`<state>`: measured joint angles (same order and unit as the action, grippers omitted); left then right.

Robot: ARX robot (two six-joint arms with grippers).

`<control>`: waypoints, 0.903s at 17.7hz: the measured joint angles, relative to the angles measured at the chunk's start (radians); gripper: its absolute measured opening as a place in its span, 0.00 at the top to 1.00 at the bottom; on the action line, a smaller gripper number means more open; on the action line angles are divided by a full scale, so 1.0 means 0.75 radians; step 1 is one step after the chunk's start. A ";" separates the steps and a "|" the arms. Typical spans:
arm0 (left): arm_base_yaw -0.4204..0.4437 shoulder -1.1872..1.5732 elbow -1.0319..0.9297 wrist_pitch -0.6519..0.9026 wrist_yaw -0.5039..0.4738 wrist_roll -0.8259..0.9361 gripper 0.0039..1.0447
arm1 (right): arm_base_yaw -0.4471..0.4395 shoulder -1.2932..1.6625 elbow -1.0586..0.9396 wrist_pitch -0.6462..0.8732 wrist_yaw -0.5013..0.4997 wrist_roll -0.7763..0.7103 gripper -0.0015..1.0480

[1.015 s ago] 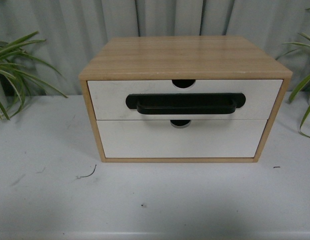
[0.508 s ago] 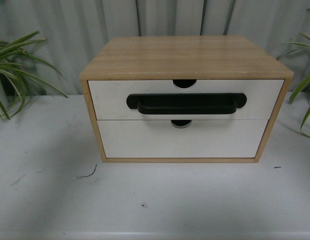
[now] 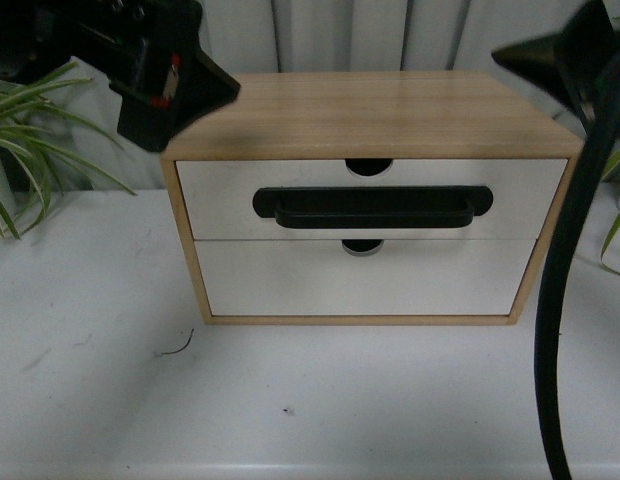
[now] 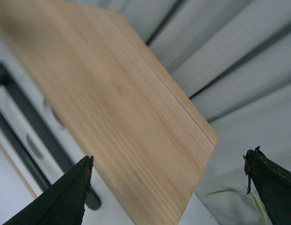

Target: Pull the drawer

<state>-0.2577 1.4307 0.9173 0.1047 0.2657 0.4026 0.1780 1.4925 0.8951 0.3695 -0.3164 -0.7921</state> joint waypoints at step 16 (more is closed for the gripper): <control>-0.229 0.220 0.274 -0.566 0.041 0.500 0.06 | -0.098 0.085 -0.018 -0.384 -0.133 -1.181 0.06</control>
<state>-0.4294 1.5955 1.1229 -0.3195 0.2966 0.7776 0.1043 1.5562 0.8814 0.0814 -0.4164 -1.6775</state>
